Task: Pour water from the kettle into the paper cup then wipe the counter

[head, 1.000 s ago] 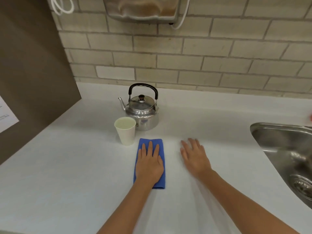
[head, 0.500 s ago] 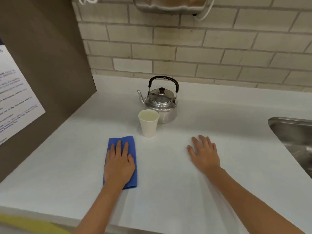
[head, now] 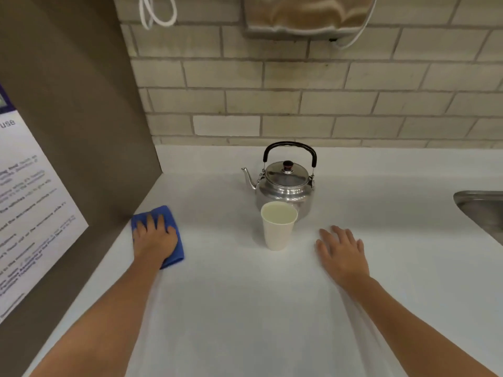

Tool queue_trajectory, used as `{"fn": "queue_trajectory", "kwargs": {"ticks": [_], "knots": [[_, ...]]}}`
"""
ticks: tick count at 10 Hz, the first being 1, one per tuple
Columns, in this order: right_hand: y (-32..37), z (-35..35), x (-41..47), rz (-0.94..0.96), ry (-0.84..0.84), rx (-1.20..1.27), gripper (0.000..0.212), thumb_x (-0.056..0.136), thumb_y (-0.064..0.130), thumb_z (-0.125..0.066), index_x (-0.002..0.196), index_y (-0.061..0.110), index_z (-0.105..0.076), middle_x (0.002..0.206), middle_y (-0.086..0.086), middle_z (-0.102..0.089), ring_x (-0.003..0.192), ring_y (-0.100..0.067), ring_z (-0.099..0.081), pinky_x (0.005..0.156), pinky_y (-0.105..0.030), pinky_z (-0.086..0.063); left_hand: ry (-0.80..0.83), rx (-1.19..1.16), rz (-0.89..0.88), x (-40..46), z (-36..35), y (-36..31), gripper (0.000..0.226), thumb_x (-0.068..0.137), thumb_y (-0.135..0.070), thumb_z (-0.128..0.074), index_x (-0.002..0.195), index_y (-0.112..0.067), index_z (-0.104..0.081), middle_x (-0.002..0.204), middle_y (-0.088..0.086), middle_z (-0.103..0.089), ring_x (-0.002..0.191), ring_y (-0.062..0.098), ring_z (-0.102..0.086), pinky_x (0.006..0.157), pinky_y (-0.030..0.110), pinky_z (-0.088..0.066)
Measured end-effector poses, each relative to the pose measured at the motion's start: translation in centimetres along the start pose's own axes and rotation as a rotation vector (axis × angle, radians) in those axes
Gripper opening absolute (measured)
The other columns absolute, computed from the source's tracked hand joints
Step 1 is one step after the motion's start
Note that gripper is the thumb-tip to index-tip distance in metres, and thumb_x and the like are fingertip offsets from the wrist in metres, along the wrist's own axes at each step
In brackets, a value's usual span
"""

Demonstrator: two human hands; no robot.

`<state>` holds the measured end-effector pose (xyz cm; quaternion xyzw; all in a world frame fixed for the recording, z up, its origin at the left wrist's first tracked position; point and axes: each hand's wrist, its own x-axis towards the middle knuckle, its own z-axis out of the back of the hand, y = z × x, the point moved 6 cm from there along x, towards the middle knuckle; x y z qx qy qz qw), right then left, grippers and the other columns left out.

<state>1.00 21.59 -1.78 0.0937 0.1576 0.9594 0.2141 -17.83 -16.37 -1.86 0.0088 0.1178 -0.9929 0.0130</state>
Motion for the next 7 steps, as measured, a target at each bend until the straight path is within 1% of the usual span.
{"fn": "queue_trajectory", "kwargs": {"ticks": [1, 2, 3, 4, 5, 6, 7], "knots": [[0.1, -0.1, 0.1, -0.013, -0.009, -0.006, 0.037, 0.094, 0.038, -0.031, 0.130, 0.031, -0.039, 0.146, 0.000, -0.033, 0.137, -0.022, -0.019, 0.113, -0.045, -0.015, 0.004, 0.085, -0.116, 2.6, -1.2, -4.1, 0.053, 0.098, -0.028, -0.020, 0.146, -0.009, -0.008, 0.157, 0.016, -0.005, 0.142, 0.039, -0.006, 0.118, 0.048, -0.006], [0.0, 0.1, 0.1, -0.014, -0.021, -0.005, 0.037, 0.095, 0.037, -0.032, 0.132, 0.030, -0.039, 0.147, 0.000, -0.033, 0.137, -0.021, -0.020, 0.111, -0.044, -0.016, 0.044, 0.047, -0.296, 1.3, -3.1, -10.4, 0.053, 0.098, -0.029, -0.019, 0.146, -0.012, -0.004, 0.158, 0.012, -0.002, 0.143, 0.036, -0.005, 0.119, 0.044, -0.005], [0.1, 0.3, 0.0, -0.008, 0.012, 0.005, 0.037, 0.096, 0.037, -0.031, 0.131, 0.030, -0.040, 0.146, 0.001, -0.034, 0.136, -0.020, -0.021, 0.110, -0.042, -0.017, 0.015, 0.068, -0.411, -1.6, -4.0, -13.1, 0.053, 0.097, -0.030, -0.023, 0.146, -0.013, -0.010, 0.157, 0.012, -0.007, 0.143, 0.036, -0.010, 0.118, 0.044, -0.007], [0.2, 0.6, 0.2, -0.015, 0.022, 0.021, 0.036, 0.095, 0.037, -0.032, 0.129, 0.030, -0.042, 0.144, 0.000, -0.036, 0.134, -0.019, -0.024, 0.109, -0.042, -0.020, -0.028, 0.071, -0.467, -3.5, -4.3, -12.7, 0.053, 0.096, -0.031, -0.027, 0.145, -0.014, -0.017, 0.156, 0.011, -0.015, 0.142, 0.034, -0.016, 0.117, 0.045, -0.010], [0.1, 0.8, 0.5, -0.048, 0.064, 0.037, 0.036, 0.096, 0.037, -0.031, 0.129, 0.030, -0.044, 0.143, -0.001, -0.038, 0.133, -0.021, -0.028, 0.109, -0.041, -0.021, 0.000, 0.053, -0.480, -3.8, -4.1, -12.5, 0.053, 0.097, -0.032, -0.026, 0.146, -0.016, -0.016, 0.157, 0.009, -0.015, 0.143, 0.031, -0.015, 0.117, 0.043, -0.008], [0.4, 2.5, 1.9, -0.056, 0.034, 0.054, 0.039, 0.097, 0.037, -0.030, 0.133, 0.027, -0.042, 0.144, -0.006, -0.037, 0.134, -0.026, -0.031, 0.111, -0.043, -0.020, 0.073, -0.019, -0.463, -3.3, -3.2, -12.9, 0.052, 0.097, -0.030, -0.027, 0.146, -0.015, -0.015, 0.157, 0.009, -0.014, 0.143, 0.030, -0.013, 0.118, 0.043, -0.008], [2.1, 6.0, 4.2, 0.033, -0.129, 0.016, 0.041, 0.096, 0.034, -0.037, 0.135, 0.021, -0.041, 0.144, -0.012, -0.037, 0.133, -0.030, -0.031, 0.110, -0.046, -0.024, 0.013, -0.175, -0.399, -2.7, -0.1, -14.3, 0.050, 0.097, -0.027, -0.027, 0.145, -0.013, -0.018, 0.156, 0.011, -0.017, 0.142, 0.029, -0.014, 0.116, 0.046, -0.013]]}}
